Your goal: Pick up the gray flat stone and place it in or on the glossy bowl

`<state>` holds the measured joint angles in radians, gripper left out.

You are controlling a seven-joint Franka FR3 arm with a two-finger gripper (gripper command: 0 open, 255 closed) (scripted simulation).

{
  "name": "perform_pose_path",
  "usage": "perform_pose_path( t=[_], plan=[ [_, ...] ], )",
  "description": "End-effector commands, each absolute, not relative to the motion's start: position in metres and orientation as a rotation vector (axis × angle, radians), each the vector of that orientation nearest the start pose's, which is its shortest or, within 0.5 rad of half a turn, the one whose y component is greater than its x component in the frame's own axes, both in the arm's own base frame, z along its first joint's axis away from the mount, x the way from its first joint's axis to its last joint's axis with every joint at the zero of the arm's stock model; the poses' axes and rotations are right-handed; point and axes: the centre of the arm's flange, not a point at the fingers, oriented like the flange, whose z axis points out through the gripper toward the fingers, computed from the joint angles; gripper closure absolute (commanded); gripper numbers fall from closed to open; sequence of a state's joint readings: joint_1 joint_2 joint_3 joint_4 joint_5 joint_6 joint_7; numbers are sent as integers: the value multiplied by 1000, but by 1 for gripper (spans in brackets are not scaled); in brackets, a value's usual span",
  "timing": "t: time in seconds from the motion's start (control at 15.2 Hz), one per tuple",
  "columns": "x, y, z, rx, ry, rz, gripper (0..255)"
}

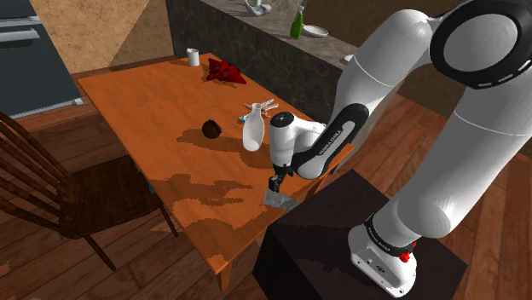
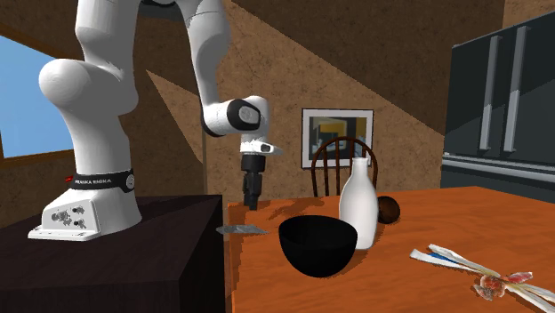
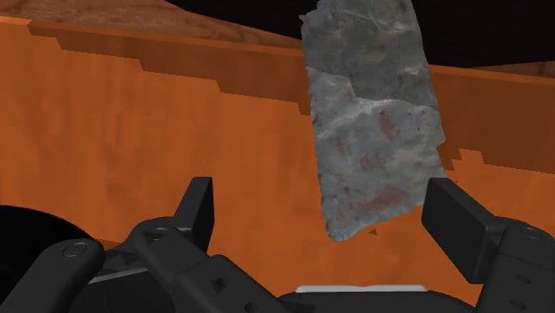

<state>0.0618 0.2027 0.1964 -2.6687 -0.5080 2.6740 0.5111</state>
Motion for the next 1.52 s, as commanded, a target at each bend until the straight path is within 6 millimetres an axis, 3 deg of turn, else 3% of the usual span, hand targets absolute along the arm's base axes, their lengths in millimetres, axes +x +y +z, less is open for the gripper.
perform_pose_path(
  t=[0.0,0.26,0.73,0.79,1.39,1.45],
  plan=[
    [370,117,146,-3317,-375,185,0],
    [368,113,127,-3317,-375,185,0],
    [368,113,127,-3317,-375,185,0],
    [368,113,127,-3317,-375,185,255],
    [368,113,127,-3317,-375,185,255],
    [368,113,127,-3317,-375,185,0]
  ],
)
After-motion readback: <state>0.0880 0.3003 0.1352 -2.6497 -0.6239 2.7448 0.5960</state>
